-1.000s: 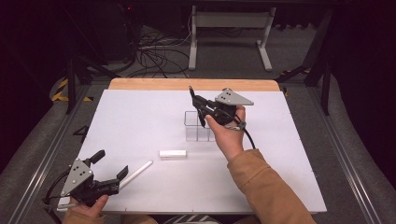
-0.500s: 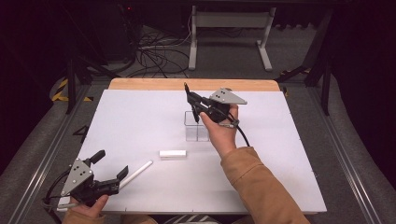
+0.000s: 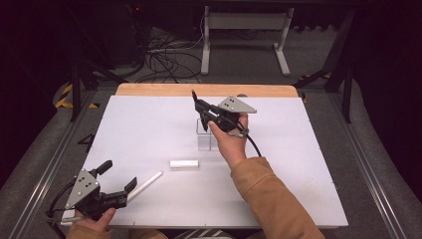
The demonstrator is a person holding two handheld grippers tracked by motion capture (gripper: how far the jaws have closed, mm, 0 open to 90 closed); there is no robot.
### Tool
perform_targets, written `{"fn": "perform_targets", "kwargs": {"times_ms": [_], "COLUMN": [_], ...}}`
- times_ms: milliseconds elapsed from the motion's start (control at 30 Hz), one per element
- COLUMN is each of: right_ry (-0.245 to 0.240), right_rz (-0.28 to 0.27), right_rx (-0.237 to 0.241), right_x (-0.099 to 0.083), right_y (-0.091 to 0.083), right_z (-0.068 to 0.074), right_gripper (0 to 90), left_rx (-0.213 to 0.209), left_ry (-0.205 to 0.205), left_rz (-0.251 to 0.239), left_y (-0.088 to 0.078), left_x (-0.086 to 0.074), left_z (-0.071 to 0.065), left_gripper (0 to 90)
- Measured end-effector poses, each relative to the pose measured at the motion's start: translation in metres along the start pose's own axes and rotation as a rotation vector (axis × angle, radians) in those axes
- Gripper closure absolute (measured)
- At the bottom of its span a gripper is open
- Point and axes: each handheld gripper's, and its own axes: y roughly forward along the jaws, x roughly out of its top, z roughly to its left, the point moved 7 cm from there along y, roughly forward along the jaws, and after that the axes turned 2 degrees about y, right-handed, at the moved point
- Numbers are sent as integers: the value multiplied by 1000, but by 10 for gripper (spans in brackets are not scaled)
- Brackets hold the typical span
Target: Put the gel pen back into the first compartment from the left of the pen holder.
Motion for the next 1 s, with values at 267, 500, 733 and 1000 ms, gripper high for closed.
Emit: {"fn": "perform_targets", "kwargs": {"times_ms": [267, 500, 733, 1000], "right_ry": [-24, -37, -59, -49], "right_rz": [13, 33, 62, 97], "right_rx": [-15, -26, -12, -16], "right_x": [-10, -22, -32, -43], "right_y": [3, 3, 2, -2], "right_z": [2, -2, 1, -3], "right_gripper": [798, 798, 798, 797], "left_rx": [-1, -3, -3, -6], "left_ry": [0, 1, 4, 3], "left_rz": [1, 2, 2, 5], "left_y": [0, 0, 0, 1], "left_x": [0, 0, 0, -1], "left_z": [0, -1, -1, -1], "left_gripper": [66, 65, 65, 66]}}
